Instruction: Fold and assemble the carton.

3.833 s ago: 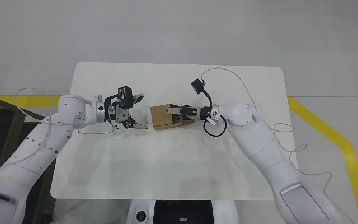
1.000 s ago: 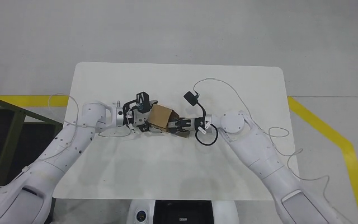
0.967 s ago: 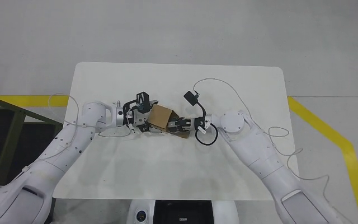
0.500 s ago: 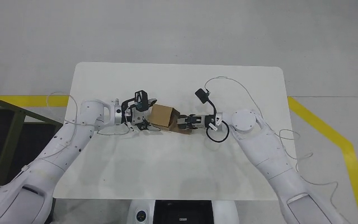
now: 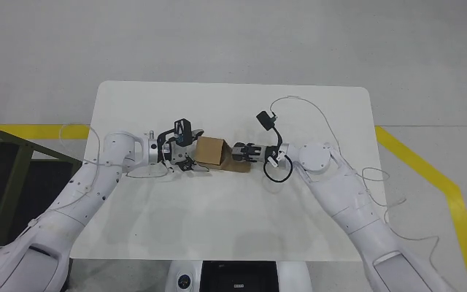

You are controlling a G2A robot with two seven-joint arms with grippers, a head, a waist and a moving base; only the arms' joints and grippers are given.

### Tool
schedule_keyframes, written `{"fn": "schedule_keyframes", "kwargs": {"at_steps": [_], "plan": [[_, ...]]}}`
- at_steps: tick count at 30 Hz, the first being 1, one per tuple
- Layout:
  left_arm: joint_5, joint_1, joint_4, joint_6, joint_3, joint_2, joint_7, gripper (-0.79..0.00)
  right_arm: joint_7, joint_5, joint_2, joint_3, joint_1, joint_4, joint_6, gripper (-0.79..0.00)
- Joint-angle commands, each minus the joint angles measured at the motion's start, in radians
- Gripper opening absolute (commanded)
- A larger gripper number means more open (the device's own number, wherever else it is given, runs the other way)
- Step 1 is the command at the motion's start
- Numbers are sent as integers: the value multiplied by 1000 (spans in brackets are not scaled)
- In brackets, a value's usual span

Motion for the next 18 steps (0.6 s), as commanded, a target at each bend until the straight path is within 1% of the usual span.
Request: {"fn": "schedule_keyframes", "kwargs": {"at_steps": [1,5,13,18], "plan": [[-2,5,-3,0,-6,0,-6,0,13,7,-6,-19,8,12,-6,-785],[-3,12,-8,0,-14,0,-16,0,22,12,-15,-45,10,17,-10,-785],[-7,29,-29,-2,-30,-1,-35,0,-40,84,-41,-79,5,37,-27,-785],[-11,37,-38,-2,-40,1,-44,0,-45,91,-53,-99,13,52,-39,-785]]}}
